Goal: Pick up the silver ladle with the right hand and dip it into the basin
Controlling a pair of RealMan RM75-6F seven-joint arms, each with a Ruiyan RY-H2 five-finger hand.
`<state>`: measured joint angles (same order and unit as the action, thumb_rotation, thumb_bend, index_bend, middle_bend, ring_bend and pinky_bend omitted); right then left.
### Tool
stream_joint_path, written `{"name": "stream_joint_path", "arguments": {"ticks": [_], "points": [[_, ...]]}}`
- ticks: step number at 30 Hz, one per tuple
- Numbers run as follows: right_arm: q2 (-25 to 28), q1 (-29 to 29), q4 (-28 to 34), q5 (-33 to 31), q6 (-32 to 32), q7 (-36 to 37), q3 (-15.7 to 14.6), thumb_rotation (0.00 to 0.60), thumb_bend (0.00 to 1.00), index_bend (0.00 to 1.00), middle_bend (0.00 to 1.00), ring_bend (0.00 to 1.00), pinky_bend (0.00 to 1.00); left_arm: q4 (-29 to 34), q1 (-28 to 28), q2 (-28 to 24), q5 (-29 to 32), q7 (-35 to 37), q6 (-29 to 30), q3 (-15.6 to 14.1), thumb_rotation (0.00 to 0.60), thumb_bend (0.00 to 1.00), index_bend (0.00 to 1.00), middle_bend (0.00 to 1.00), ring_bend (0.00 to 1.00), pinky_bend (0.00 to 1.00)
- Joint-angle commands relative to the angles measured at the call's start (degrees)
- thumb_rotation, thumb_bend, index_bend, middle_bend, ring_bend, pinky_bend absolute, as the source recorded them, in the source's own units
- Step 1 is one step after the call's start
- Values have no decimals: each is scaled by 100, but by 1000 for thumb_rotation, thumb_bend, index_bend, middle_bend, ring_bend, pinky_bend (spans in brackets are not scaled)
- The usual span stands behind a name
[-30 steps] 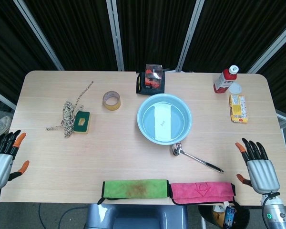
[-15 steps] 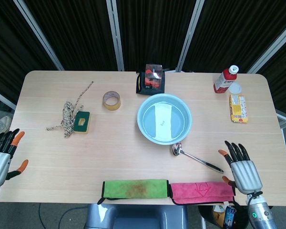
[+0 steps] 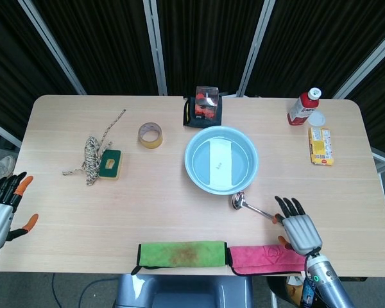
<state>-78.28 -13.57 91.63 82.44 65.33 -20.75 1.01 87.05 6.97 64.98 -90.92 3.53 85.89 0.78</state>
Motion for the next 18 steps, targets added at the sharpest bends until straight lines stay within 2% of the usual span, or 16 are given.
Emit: {"name": "stream_joint_path", "arguments": {"ticks": [1, 7, 18], "points": [[-111, -259, -57, -359, -444, -199, 102, 600, 257, 417, 0, 0, 0, -16, 8, 7, 6, 14, -13, 2, 600, 319, 0, 0, 0, 0], [-101, -595, -65, -904, -1057, -315, 239, 600, 261, 410, 0, 0, 0, -53, 28, 45, 13, -2, -38, 7, 600, 320, 0, 0, 0, 0], [25, -1069, -59, -1737, -1591, -551, 484, 600, 267, 403, 0, 0, 0, -127, 39, 113, 37, 3, -2, 47, 600, 319, 0, 0, 0, 0]]}}
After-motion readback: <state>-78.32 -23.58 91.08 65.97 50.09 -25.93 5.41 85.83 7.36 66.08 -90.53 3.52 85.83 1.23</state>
